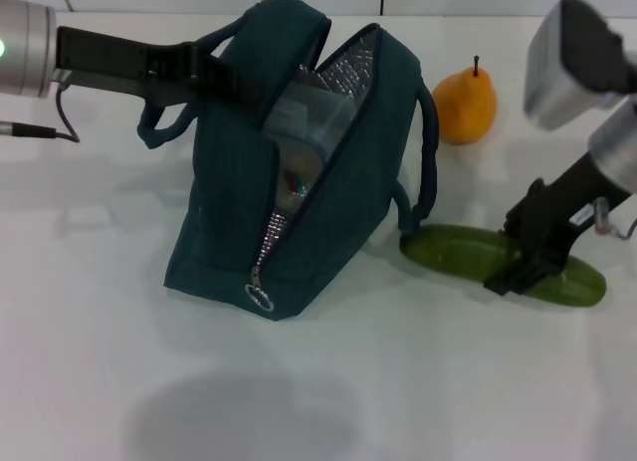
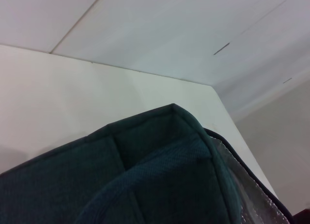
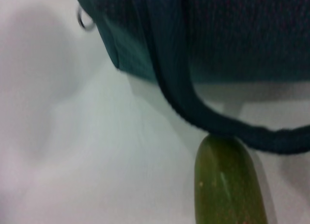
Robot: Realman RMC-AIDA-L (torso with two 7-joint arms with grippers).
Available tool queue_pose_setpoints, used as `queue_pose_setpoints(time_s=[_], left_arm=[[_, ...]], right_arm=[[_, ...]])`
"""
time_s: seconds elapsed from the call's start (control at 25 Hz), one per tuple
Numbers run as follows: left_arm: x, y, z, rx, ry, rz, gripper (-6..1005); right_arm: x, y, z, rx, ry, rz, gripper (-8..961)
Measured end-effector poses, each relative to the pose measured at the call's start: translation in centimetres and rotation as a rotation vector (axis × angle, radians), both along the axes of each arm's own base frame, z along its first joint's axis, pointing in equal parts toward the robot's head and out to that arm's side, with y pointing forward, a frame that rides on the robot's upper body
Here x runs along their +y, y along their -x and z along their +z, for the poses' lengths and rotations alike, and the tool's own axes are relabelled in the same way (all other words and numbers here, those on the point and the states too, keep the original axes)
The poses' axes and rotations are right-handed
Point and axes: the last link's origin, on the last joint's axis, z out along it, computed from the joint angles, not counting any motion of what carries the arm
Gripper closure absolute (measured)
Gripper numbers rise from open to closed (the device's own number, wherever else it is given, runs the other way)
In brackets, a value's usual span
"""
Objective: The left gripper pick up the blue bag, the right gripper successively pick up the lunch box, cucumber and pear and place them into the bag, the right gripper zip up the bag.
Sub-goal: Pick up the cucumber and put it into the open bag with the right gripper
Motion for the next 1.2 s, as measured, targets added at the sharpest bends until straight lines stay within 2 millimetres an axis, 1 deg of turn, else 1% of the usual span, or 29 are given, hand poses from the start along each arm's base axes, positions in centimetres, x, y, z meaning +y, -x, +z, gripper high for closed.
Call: queue_pose_setpoints(time_s=[0.2, 0.32, 0.48, 0.6, 0.68, 0.8, 0.92, 0.96, 1.0, 1.12, 1.16, 1.2], left_arm=[[0.0, 0.1, 0.1, 0.001, -0.001, 0.002, 959], [0.0, 0.1, 0.1, 0.002, -0.003, 0.002, 959], [0.0, 0.1, 0.2, 0.002, -0.004, 0.001, 959], [0.0, 0.1, 0.2, 0.0, -0.005, 0.002, 959], [0.0, 0.1, 0.2, 0.0, -0.004, 0.003, 959], [0.0, 0.0, 0.1, -0.002, -0.003, 0.001, 959], [0.0, 0.0, 0.2, -0.008, -0.003, 0.003, 959], [0.0, 0.0, 0.2, -0.01, -0.004, 0.003, 959], [0.0, -0.1, 0.2, -0.013, -0.004, 0.004, 959], [0.0, -0.2, 0.1, -0.018, 0.0, 0.002, 959], [0.0, -0.2, 0.1, -0.019, 0.002, 0.002, 959], [-0.1, -0.2, 0.0, -0.021, 0.003, 0.002, 958]], right_arm=[[0.2, 0.9, 2.5, 0.074, -0.013, -0.022, 395], [0.6, 0.8, 4.4, 0.115, -0.04, -0.051, 394], [1.2, 0.3, 7.5, 0.189, -0.088, -0.105, 394], [1.5, 0.2, 10.0, 0.282, -0.132, -0.138, 394], [1.6, 0.2, 11.9, 0.396, -0.166, -0.152, 394], [1.6, 0.5, 13.4, 0.534, -0.198, -0.161, 393], [1.5, 0.8, 14.0, 0.687, -0.216, -0.17, 393], [1.5, 1.0, 13.7, 0.781, -0.232, -0.173, 393], [1.5, 1.0, 13.7, 0.781, -0.232, -0.173, 393], [1.4, 1.2, 12.3, 0.885, -0.26, -0.178, 392], [1.4, 1.2, 12.3, 0.885, -0.26, -0.178, 392], [1.3, 1.2, 11.6, 0.924, -0.273, -0.179, 392]])
